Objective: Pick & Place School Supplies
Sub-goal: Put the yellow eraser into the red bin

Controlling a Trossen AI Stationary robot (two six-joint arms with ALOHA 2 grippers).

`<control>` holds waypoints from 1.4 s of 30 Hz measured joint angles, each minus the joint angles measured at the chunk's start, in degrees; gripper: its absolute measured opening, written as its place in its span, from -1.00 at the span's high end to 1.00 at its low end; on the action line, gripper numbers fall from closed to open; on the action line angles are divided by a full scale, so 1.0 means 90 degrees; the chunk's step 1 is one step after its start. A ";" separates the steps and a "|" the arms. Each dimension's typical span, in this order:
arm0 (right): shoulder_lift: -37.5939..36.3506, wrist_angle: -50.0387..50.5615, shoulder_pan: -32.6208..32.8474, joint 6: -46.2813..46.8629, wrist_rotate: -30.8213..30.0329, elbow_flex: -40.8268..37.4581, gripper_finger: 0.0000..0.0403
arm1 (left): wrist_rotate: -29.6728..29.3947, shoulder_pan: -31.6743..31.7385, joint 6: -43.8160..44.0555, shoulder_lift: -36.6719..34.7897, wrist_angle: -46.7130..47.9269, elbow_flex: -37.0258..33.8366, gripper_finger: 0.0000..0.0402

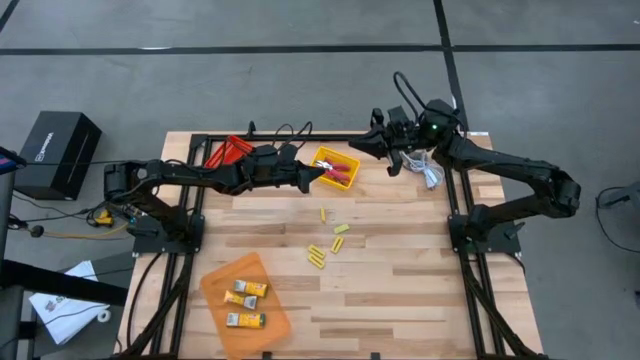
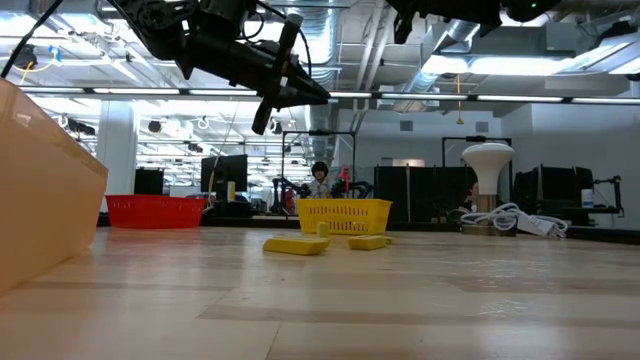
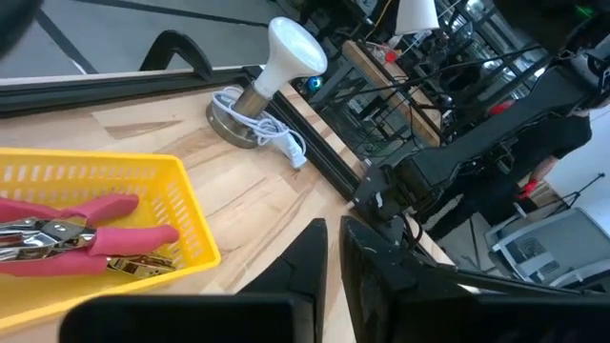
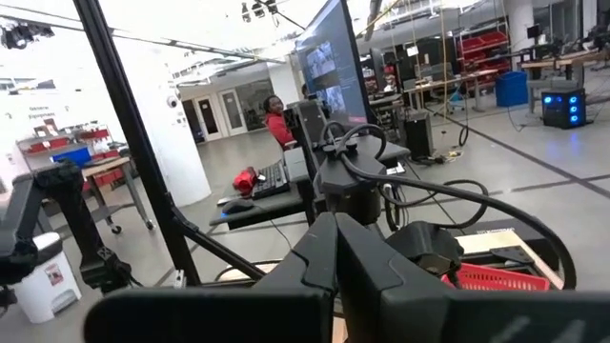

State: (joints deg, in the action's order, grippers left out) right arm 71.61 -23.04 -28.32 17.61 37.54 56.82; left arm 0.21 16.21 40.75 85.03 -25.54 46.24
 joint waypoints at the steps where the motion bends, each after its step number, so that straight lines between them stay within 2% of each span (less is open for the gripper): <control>1: 0.0000 0.0009 0.0000 -0.0084 0.0000 0.0000 1.00 | 0.0000 0.0000 -0.0009 0.0000 0.0000 0.0000 0.88; 12: 0.0000 -0.0026 0.0000 -0.0030 0.0000 0.0085 1.00 | 0.0020 0.0000 -0.0146 0.0000 0.0014 0.0000 0.91; 16: 0.0000 0.0005 -0.0004 -0.0267 -0.0001 0.0085 1.00 | -0.0035 0.0000 -0.0046 0.0052 0.0482 -0.0010 0.94; 19: 0.0000 0.0007 -0.0058 -0.0046 0.0005 0.0133 1.00 | -0.0031 -0.0043 -0.0027 0.0056 0.0890 -0.0015 0.98; 24: -0.0002 -0.0016 -0.0093 0.0141 0.0165 0.0388 1.00 | 0.0537 -0.0053 0.0130 0.0056 0.1604 0.0044 0.99; 32: -0.0002 0.0033 -0.0087 -0.0103 0.0187 0.0561 1.00 | 0.1573 -0.0053 0.1107 0.0056 0.3914 0.0192 0.99; 39: -0.0002 0.0035 -0.0159 -0.0103 0.0191 0.0656 1.00 | 0.1708 -0.0234 0.1899 0.0142 0.4198 0.0213 0.99; 42: -0.0002 0.0048 -0.0168 -0.0149 0.0232 0.0656 1.00 | 0.2007 -0.0275 0.2155 0.0433 0.4294 0.0252 0.99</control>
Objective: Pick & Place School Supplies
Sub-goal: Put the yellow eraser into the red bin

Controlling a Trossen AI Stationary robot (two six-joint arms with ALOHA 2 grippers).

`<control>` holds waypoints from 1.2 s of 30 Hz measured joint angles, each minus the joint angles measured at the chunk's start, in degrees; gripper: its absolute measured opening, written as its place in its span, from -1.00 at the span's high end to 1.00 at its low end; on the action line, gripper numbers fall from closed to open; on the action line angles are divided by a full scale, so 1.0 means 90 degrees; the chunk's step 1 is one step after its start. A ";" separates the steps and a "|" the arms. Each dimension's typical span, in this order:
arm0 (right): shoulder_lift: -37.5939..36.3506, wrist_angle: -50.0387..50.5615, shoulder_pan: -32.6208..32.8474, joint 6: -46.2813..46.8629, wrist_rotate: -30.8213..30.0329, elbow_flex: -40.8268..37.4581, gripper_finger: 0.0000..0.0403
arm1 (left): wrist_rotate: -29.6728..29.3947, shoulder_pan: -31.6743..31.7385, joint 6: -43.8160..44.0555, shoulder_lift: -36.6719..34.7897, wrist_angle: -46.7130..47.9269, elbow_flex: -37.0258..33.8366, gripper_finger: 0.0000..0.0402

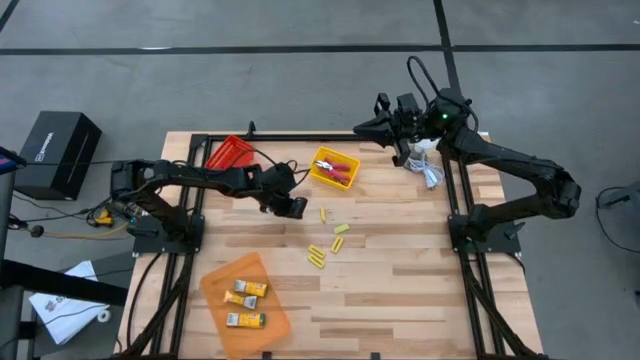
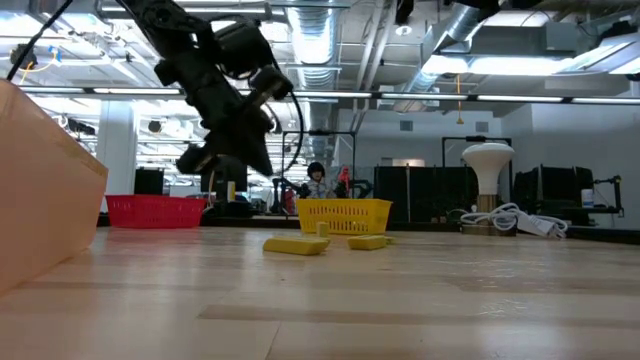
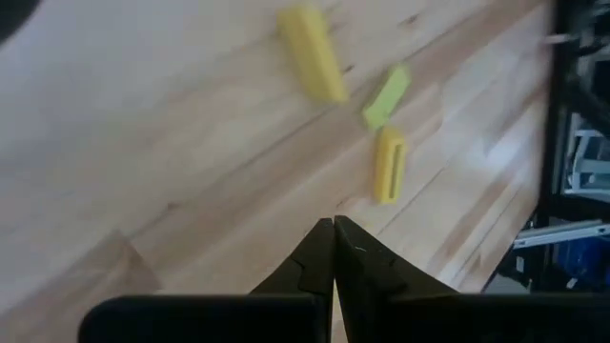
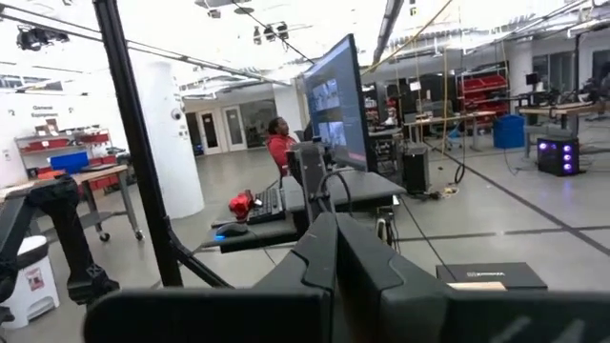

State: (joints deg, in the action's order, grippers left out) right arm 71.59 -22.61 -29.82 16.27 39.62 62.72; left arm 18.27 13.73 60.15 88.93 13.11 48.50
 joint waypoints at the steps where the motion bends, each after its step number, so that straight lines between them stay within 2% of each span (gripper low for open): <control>1: 0.0000 -0.0002 0.0000 -0.0024 0.0101 0.0000 1.00 | 0.0028 -0.0052 0.0059 0.0148 0.0019 0.0089 0.99; 7: 0.0000 0.0027 -0.0159 -0.0095 0.1057 0.0002 1.00 | -0.0058 -0.0374 0.0194 0.1214 0.0273 0.1301 0.99; 12: -0.0058 -0.0034 -0.0315 -0.0025 0.1838 0.0002 1.00 | -0.0401 -0.0381 0.0170 0.1991 0.1284 0.2439 0.99; 18: -0.0051 -0.0036 -0.0386 0.0029 0.2338 0.0002 1.00 | -0.1090 -0.0287 0.0233 0.2093 0.2361 0.3020 0.99; 22: -0.0051 -0.0077 -0.0415 0.0025 0.2632 0.0002 1.00 | -0.1330 -0.0230 0.0430 0.2093 0.2805 0.3243 0.99; 29: -0.0051 -0.0096 -0.0421 -0.0029 0.2834 0.0002 1.00 | -0.1430 -0.0230 0.0684 0.2093 0.2770 0.3249 0.99; 36: -0.0051 -0.0413 -0.0420 0.0032 0.2952 0.0002 1.00 | -0.1237 -0.0184 -0.0134 0.2093 0.1409 0.3251 1.00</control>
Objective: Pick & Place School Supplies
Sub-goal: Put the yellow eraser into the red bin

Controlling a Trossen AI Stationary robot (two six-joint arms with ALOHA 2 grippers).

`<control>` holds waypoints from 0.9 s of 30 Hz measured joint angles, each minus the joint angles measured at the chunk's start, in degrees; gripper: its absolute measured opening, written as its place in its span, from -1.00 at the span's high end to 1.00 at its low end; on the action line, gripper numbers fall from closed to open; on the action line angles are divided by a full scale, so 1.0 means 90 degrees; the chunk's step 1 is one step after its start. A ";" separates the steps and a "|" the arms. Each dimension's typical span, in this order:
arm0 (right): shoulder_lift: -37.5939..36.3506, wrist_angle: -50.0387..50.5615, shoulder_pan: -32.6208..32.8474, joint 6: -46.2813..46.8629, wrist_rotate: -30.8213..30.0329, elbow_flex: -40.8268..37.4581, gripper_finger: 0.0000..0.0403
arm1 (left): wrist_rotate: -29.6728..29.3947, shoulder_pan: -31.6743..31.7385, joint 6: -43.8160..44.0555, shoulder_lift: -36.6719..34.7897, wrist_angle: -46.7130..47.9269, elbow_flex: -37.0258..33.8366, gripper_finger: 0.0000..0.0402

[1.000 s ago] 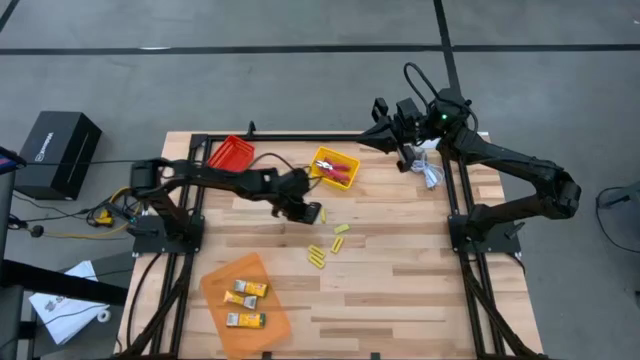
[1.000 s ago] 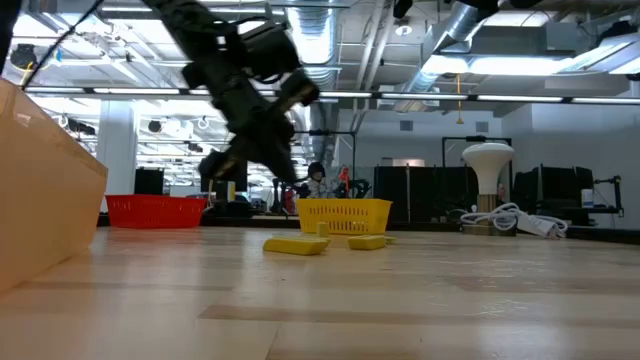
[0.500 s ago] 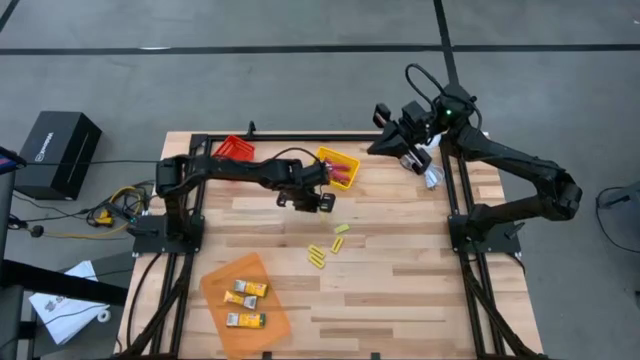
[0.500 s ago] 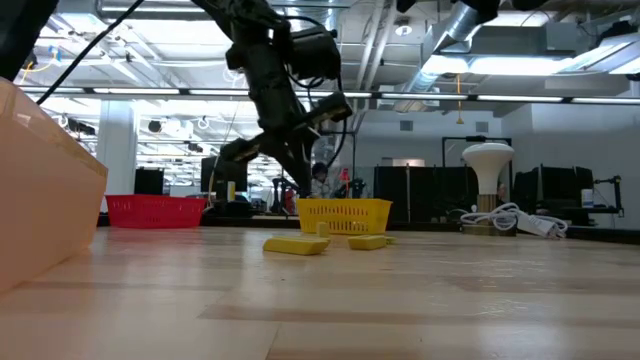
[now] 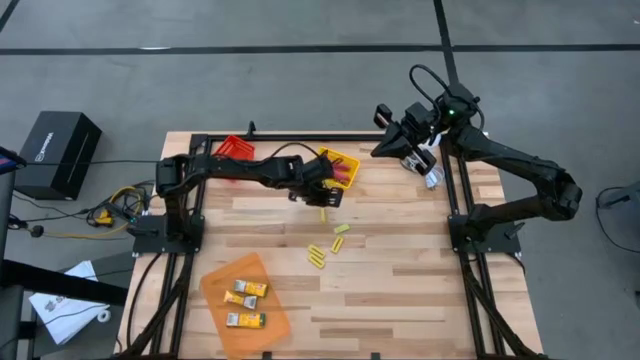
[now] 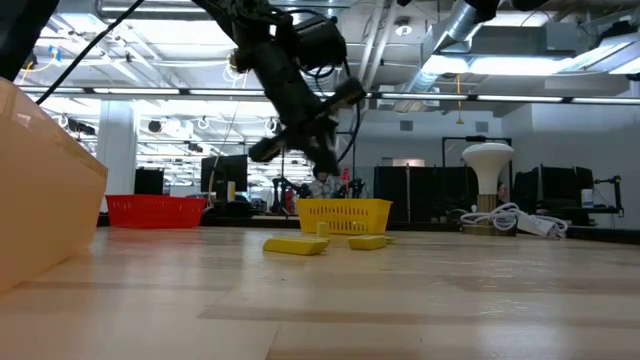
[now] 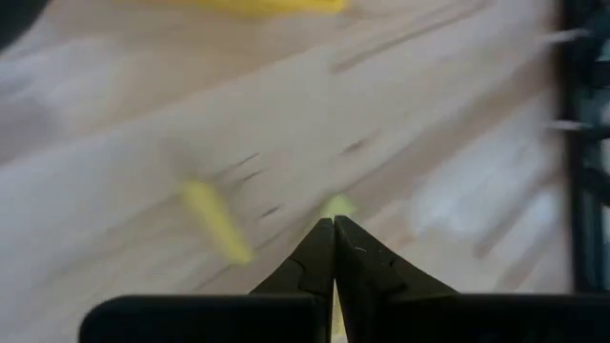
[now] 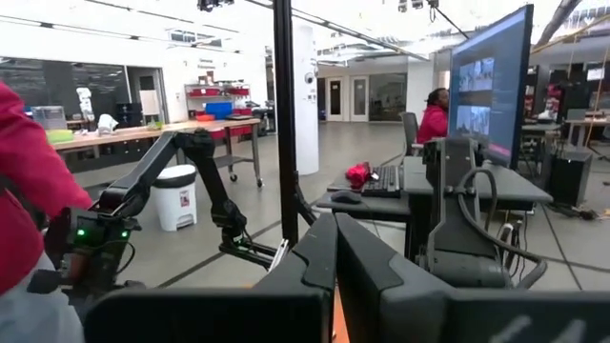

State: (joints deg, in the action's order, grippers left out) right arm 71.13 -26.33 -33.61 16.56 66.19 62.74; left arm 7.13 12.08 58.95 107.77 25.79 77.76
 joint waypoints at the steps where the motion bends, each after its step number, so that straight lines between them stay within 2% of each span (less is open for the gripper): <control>1: 0.0000 -0.0016 0.0000 -0.0001 0.0000 0.0000 1.00 | 0.0024 0.0004 -0.0058 0.0000 -0.0148 0.0002 1.00; 6: 0.0000 -0.0014 0.0000 0.0048 0.0000 0.0000 1.00 | 0.0235 0.0184 0.0197 0.0000 -0.0306 -0.0013 0.97; 21: 0.0000 -0.0420 -0.0103 0.0492 -0.0053 0.0000 1.00 | 0.0711 0.0122 -0.0359 0.0000 -0.0273 -0.0183 0.98; 24: 0.0000 -0.0424 -0.0112 0.0498 -0.0053 0.0000 1.00 | 0.0765 0.0124 -0.0366 0.0000 -0.0269 -0.0183 0.92; 27: 0.0001 -0.0458 -0.0109 0.0498 -0.0053 0.0000 1.00 | 0.0906 0.0161 -0.0167 0.0000 -0.0259 -0.0183 0.74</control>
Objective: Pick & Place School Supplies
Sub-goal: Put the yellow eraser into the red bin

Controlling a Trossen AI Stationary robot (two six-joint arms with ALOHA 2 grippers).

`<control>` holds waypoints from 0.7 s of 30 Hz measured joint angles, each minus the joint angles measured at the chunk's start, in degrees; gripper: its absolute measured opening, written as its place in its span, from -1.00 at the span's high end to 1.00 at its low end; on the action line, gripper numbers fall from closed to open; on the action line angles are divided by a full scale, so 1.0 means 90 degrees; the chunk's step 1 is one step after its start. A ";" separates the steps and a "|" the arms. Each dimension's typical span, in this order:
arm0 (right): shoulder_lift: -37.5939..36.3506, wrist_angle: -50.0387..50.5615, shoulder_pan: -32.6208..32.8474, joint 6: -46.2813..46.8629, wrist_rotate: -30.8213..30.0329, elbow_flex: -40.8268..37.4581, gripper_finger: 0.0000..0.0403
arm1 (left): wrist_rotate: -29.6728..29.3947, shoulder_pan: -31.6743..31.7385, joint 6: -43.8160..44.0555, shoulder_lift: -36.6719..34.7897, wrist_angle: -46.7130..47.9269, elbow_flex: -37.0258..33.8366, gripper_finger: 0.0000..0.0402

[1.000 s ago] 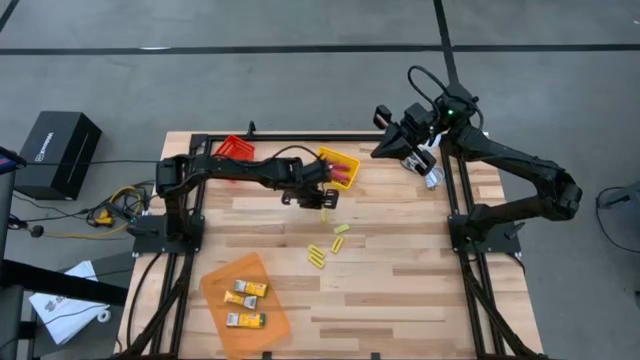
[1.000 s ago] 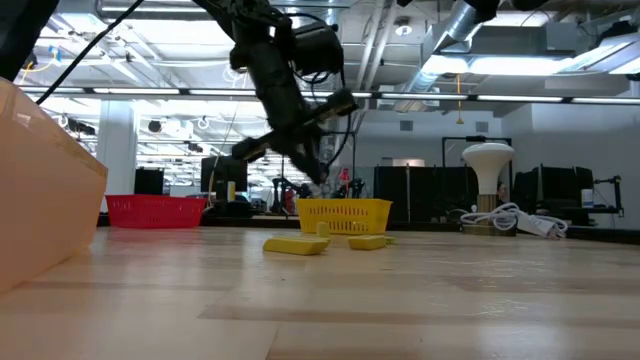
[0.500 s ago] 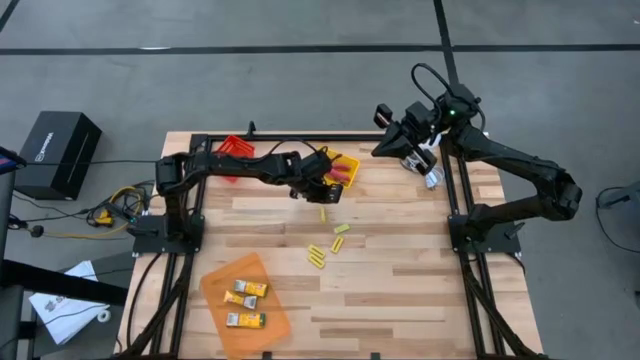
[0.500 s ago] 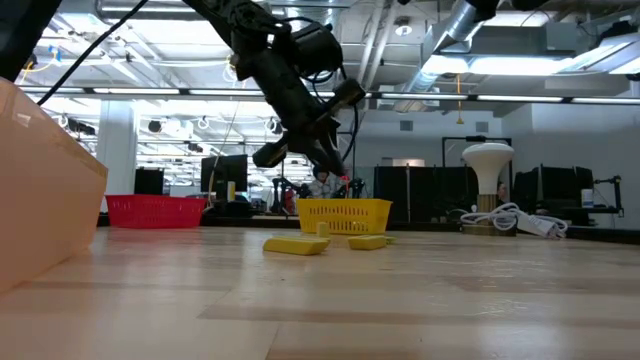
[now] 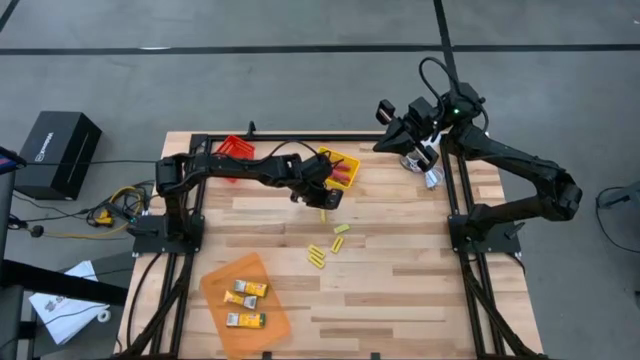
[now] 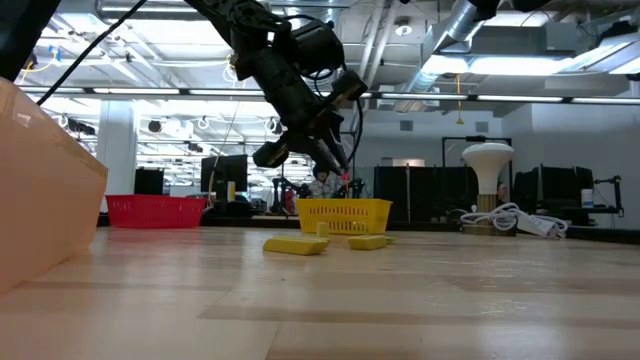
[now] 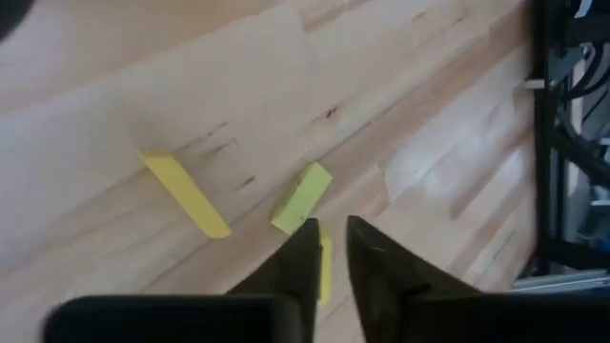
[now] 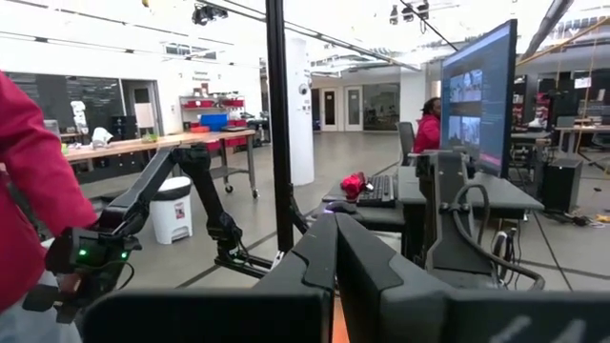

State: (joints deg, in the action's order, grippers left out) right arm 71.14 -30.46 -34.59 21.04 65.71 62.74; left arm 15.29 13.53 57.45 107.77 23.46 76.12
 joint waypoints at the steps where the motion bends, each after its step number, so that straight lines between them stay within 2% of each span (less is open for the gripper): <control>1: -0.0001 -0.0003 0.0000 0.0000 0.0000 0.0000 1.00 | 0.0058 0.0005 0.0090 0.0000 0.0004 0.0000 0.65; 8: -0.0001 -0.0005 0.0000 0.0000 0.0000 0.0000 1.00 | 0.0062 0.0006 0.0471 0.0000 0.0234 -0.0002 -0.09; 11: -0.0001 -0.0004 0.0000 0.0000 0.0000 0.0000 1.00 | -0.0162 -0.0035 0.0342 -0.0002 0.0660 -0.0002 -0.26; 14: 0.0000 -0.0005 0.0000 -0.0002 0.0000 0.0000 1.00 | -0.0279 -0.0040 0.0247 -0.0002 0.1102 -0.0005 -0.28; 21: -0.0001 -0.0005 -0.0002 -0.0002 0.0026 0.0000 1.00 | -0.0486 0.0014 0.0162 -0.0002 0.1246 -0.0007 -0.10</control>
State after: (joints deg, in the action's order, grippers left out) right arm 71.13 -30.50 -34.61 21.02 65.94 62.74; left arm 10.92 13.65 58.90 107.74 34.68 76.05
